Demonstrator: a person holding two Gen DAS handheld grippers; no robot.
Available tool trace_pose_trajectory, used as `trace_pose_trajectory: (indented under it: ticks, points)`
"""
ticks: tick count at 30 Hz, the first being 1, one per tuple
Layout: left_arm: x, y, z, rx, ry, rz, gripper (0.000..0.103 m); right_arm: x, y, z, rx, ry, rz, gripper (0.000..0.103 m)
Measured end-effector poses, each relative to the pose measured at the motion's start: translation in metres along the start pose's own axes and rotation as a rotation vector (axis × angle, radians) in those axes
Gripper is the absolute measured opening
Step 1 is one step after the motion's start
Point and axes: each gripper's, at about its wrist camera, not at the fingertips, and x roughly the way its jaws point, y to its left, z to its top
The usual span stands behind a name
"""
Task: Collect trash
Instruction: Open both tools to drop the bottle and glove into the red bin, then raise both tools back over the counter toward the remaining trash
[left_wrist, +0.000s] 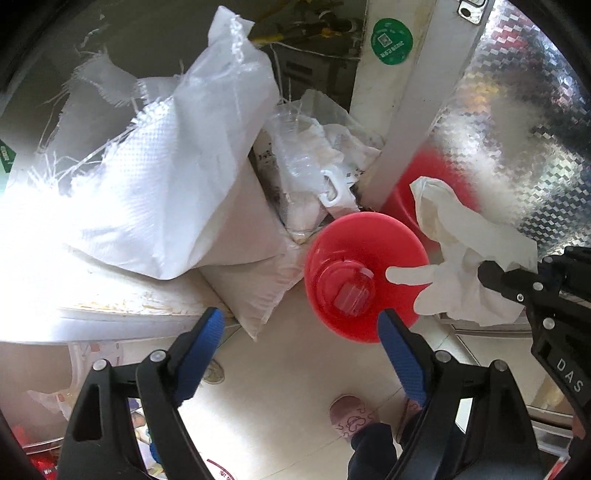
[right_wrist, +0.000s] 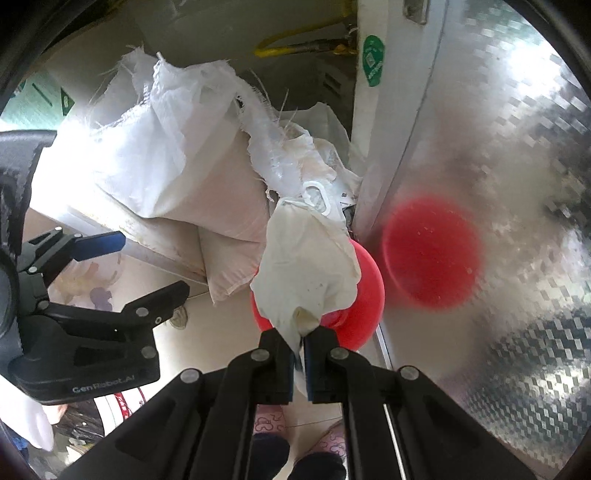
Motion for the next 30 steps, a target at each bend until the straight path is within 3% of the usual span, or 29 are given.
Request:
trace_pose_trajectory:
  ticks: [4, 11, 19, 30]
  points:
    - [-0.002, 0.0, -0.002, -0.009, -0.001, -0.003, 0.084, 0.002, 0.002, 0.002, -0.01, -0.001, -0.009, 0.006]
    - [-0.013, 0.0, -0.01, -0.058, 0.003, -0.008, 0.084, -0.004, 0.01, 0.002, -0.036, -0.028, -0.041, 0.049]
    - [-0.068, -0.004, -0.021, -0.099, -0.013, 0.0, 0.084, -0.049, 0.015, -0.006, -0.052, -0.03, -0.053, 0.049]
    - [-0.235, 0.002, -0.01, -0.151, -0.096, 0.032, 0.084, -0.197, 0.04, 0.008, -0.023, -0.086, -0.05, 0.052]
